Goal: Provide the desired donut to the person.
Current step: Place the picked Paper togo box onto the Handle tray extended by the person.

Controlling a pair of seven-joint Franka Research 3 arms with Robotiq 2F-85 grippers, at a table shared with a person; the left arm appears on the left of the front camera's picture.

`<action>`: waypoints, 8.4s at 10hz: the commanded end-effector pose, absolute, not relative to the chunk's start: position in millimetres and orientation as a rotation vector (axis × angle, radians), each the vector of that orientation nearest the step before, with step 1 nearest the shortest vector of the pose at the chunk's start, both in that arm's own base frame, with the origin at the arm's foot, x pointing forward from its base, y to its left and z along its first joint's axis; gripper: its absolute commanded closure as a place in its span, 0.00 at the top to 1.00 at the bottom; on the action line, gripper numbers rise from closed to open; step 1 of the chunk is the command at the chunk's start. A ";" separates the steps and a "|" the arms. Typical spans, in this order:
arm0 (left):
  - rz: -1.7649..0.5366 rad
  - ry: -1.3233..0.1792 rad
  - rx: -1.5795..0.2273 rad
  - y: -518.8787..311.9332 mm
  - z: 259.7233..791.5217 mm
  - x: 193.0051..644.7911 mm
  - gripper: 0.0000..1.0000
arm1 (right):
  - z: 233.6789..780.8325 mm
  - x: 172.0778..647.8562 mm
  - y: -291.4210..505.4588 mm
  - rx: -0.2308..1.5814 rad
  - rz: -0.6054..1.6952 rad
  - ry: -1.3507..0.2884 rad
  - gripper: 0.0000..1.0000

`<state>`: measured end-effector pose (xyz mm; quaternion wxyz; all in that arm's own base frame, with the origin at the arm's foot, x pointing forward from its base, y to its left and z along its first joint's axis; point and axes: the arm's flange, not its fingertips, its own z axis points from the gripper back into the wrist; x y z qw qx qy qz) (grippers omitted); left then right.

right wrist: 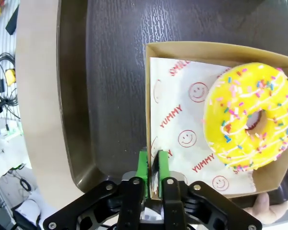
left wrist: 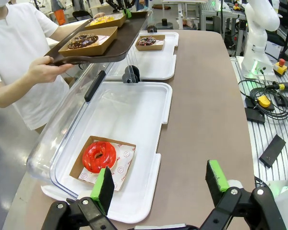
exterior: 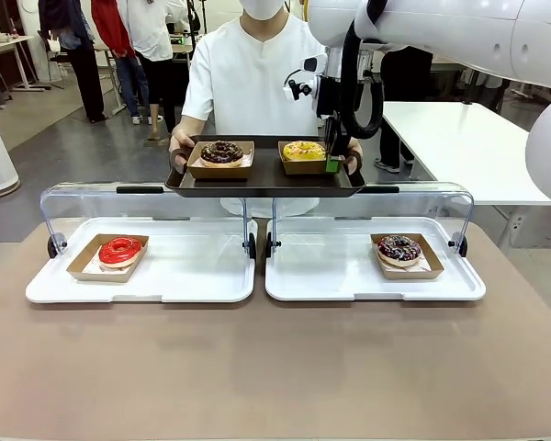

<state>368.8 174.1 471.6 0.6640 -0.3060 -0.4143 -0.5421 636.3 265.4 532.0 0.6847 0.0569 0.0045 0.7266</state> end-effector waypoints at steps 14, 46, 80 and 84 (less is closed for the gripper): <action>-1.220 -0.940 -0.686 175.0 472.5 368.2 1.00 | 564.9 606.6 277.6 0.037 1.597 0.028 1.00; -1.220 -0.940 -0.686 175.0 472.5 368.2 1.00 | 578.1 453.9 208.2 -0.044 1.536 -0.005 1.00; -1.220 -0.940 -0.686 175.0 472.5 368.2 1.00 | 438.9 461.7 -126.8 1.025 1.304 -1.017 1.00; -1.220 -0.940 -0.686 175.0 472.5 368.2 1.00 | 437.7 462.5 -124.4 0.992 1.248 -1.011 1.00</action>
